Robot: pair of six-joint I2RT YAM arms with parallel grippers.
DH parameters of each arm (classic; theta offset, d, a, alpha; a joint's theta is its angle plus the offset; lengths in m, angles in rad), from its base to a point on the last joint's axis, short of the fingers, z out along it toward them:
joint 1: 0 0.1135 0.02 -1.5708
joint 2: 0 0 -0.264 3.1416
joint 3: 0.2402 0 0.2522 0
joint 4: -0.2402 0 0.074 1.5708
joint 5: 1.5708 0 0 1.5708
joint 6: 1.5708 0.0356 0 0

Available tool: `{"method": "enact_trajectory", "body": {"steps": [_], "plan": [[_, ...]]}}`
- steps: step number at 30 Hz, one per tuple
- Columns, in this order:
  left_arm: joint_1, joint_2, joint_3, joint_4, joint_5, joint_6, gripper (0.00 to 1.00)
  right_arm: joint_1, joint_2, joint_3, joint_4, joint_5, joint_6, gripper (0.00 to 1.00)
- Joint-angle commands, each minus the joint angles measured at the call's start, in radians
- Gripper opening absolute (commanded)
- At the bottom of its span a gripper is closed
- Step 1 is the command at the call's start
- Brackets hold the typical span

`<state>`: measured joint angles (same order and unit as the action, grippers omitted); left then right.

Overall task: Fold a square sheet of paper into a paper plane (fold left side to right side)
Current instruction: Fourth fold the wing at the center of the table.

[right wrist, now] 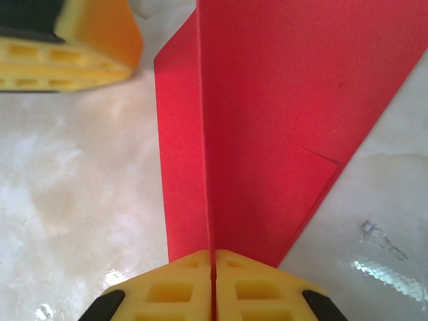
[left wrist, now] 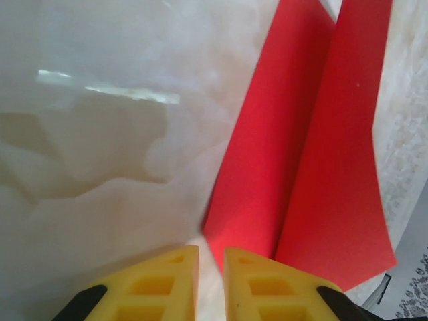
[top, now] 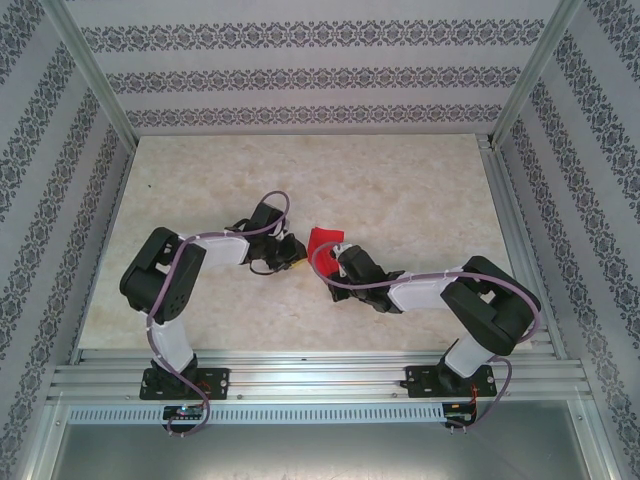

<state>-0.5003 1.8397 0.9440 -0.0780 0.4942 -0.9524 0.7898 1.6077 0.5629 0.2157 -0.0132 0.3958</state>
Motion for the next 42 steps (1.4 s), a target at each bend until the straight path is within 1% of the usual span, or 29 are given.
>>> {"method": "enact_trajectory", "body": {"steps": [1,7,13,16,20,28,37,40,42], "plan": [[-0.023,0.027,0.041,0.081,0.027,-0.029,0.15,-0.023,-0.003,-0.04,0.013,-0.045,0.038,0.09],[-0.04,0.047,0.06,0.08,0.023,-0.031,0.13,-0.061,0.006,-0.058,0.053,-0.097,0.057,0.09],[-0.06,0.098,0.088,0.076,0.023,-0.032,0.13,-0.1,0.016,-0.065,0.08,-0.159,0.076,0.1],[-0.061,0.111,0.087,0.058,0.002,-0.023,0.12,-0.107,0.012,-0.059,0.073,-0.173,0.083,0.13],[-0.061,0.13,0.087,0.035,-0.013,-0.01,0.13,-0.116,0.002,-0.036,0.04,-0.176,0.077,0.15],[-0.067,0.143,0.098,-0.012,-0.048,0.018,0.12,-0.133,-0.018,0.044,-0.075,-0.149,0.031,0.26],[-0.078,0.154,0.11,-0.025,-0.055,0.024,0.12,-0.152,0.024,0.117,-0.135,-0.138,-0.021,0.37],[-0.08,0.156,0.115,-0.028,-0.055,0.026,0.12,-0.152,0.04,0.136,-0.149,-0.14,-0.031,0.38],[-0.081,0.156,0.117,-0.028,-0.054,0.027,0.12,-0.153,0.046,0.143,-0.151,-0.149,-0.032,0.37]]}}
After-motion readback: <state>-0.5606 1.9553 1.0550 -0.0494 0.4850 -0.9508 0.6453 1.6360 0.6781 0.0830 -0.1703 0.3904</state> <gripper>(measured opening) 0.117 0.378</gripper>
